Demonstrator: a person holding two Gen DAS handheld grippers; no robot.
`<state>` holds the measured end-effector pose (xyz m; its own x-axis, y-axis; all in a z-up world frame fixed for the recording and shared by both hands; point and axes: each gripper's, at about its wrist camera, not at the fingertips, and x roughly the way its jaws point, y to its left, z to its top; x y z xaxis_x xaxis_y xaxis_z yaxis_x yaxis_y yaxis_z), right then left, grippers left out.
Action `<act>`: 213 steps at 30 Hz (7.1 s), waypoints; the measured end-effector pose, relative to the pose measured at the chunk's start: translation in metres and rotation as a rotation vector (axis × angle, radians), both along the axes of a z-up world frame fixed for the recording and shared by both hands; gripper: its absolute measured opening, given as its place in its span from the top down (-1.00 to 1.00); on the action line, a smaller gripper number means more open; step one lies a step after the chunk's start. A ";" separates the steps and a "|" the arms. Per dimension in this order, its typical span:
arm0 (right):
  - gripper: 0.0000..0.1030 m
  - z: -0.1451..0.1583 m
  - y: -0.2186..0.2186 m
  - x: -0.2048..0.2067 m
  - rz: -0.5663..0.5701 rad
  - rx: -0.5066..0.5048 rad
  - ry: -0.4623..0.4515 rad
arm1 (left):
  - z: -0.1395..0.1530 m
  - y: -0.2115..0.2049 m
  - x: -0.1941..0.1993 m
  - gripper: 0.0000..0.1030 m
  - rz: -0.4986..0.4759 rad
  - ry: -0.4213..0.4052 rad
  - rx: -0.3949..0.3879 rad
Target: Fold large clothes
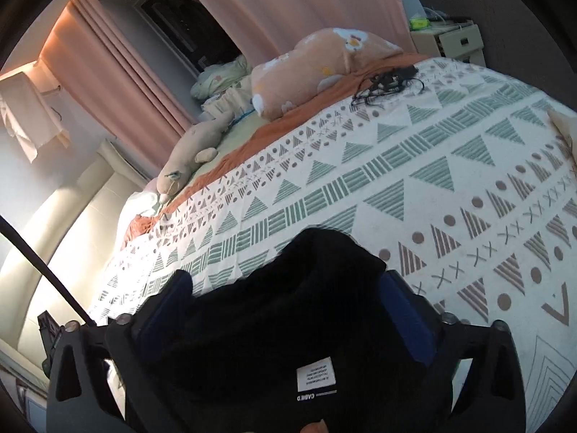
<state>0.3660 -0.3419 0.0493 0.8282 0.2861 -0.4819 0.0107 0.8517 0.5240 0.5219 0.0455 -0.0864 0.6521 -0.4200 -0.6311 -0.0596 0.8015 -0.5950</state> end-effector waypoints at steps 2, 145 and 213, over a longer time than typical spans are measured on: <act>-1.00 -0.004 0.001 0.000 0.013 -0.008 0.002 | -0.002 0.003 -0.002 -0.99 -0.002 0.012 -0.004; 0.17 -0.031 0.207 -0.076 0.415 -0.220 0.396 | -0.065 0.069 -0.176 0.80 0.170 0.144 -0.325; 0.04 -0.031 -0.112 -0.202 -0.062 0.146 0.271 | -0.025 -0.318 -0.168 -0.67 -0.620 0.251 -0.043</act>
<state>0.1635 -0.4542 0.0187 0.6936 0.3214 -0.6447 0.2164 0.7607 0.6120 0.3542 -0.2720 -0.1113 0.1175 -0.6976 -0.7068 0.2631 0.7081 -0.6552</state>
